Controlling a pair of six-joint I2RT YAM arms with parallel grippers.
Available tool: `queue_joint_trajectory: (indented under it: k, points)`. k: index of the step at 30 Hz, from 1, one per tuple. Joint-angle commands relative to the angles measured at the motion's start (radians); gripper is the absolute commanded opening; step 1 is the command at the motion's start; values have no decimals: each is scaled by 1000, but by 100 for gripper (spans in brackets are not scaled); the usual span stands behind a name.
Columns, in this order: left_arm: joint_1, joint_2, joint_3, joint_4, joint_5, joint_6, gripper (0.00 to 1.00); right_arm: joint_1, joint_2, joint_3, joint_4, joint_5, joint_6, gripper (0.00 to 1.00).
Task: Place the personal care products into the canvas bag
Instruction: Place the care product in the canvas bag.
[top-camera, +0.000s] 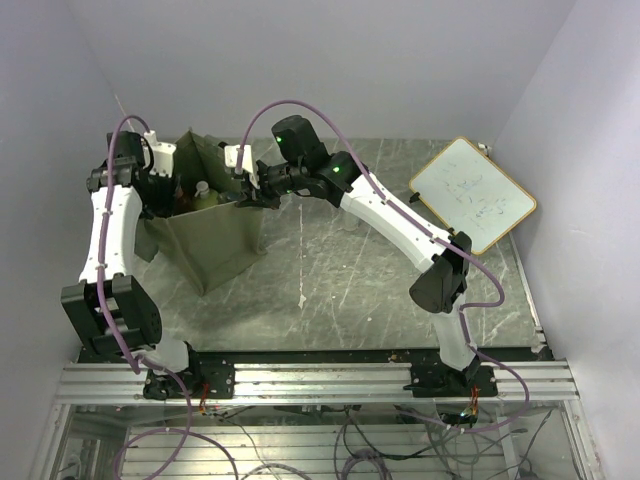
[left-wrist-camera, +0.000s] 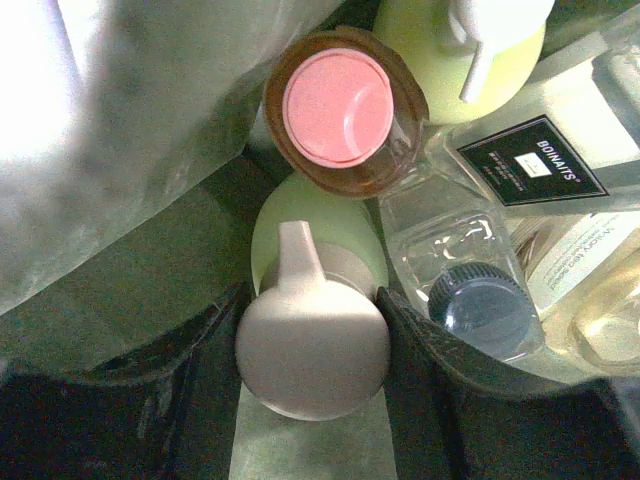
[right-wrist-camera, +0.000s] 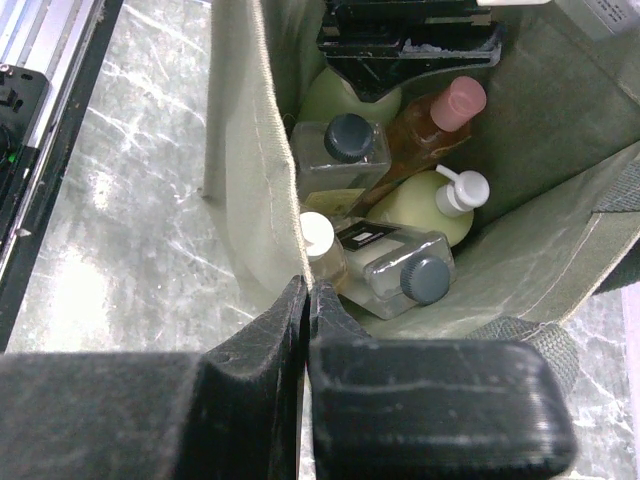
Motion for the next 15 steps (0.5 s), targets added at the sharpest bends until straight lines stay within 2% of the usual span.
queue_joint_trajectory:
  k: [1, 15]
  points:
    - [10, -44, -32, 130, 50, 66, 8, 0, -54, 47, 39, -31, 14, 0]
    - [10, -20, -103, 161, 92, 106, 14, 7, -58, -32, 51, -18, -1, 0]
